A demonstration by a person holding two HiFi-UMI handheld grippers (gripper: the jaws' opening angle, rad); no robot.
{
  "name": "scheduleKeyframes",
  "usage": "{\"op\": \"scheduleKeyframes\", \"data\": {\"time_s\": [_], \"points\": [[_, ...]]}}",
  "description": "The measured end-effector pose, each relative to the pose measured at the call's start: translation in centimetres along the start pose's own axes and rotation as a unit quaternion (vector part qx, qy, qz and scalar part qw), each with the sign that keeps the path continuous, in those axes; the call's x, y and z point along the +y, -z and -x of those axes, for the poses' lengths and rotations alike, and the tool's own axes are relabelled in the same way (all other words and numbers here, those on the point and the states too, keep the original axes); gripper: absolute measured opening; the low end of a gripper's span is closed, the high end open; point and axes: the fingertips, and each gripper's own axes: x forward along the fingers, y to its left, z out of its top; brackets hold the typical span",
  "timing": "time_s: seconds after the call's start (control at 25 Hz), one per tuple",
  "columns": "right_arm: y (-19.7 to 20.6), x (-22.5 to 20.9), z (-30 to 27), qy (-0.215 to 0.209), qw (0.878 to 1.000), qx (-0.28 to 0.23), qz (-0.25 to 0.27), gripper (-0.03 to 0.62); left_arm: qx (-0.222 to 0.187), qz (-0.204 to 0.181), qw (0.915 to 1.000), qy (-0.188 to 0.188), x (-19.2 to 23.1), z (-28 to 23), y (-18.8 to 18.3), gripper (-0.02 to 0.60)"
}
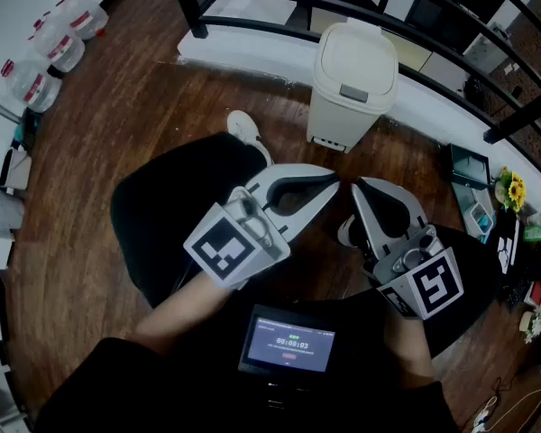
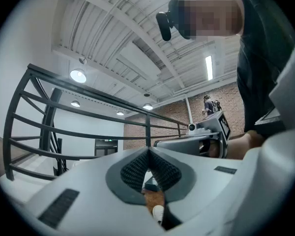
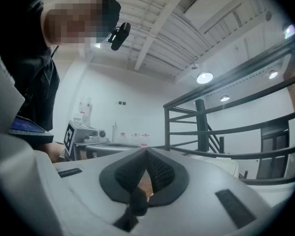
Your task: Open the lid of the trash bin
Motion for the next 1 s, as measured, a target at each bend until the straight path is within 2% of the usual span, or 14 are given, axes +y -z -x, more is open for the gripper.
{"op": "scheduleKeyframes", "data": {"time_s": [0.2,0.48,0.64,0.76,0.92,1.0], "points": [[-1.0,-2.2,-2.3,0.003,1.0,-0.021,-0.009,0.028,0.008,0.01,0.9996,-0.024,3.4,-0.1,0.9,0.038],[-0.2,-5.0,-2.9,0.001,1.0,-0.002,0.019,0.028,0.027,-0.005,0.9986,-0.046,4.8,-2.1,1.8,0.038],[1.2,-7.5,-2.0,0.018,1.0,-0.001,0.004,0.028,0.049,-0.004,0.998,-0.04,4.8,-3.9,2.4,0.038],[1.8,-9.5,-1.7,0.026,1.0,-0.001,0.002,0.028,0.045,-0.002,0.9982,-0.039,5.4,-5.7,2.5,0.038],[2.5,-12.6,-3.1,0.025,1.0,-0.007,-0.007,0.028,0.047,-0.011,0.9969,-0.062,8.2,-8.4,4.0,0.038],[2.7,-14.8,-3.8,0.028,0.999,-0.012,-0.009,0.028,0.054,0.005,0.9962,-0.069,10.0,-10.0,5.3,0.038]]}}
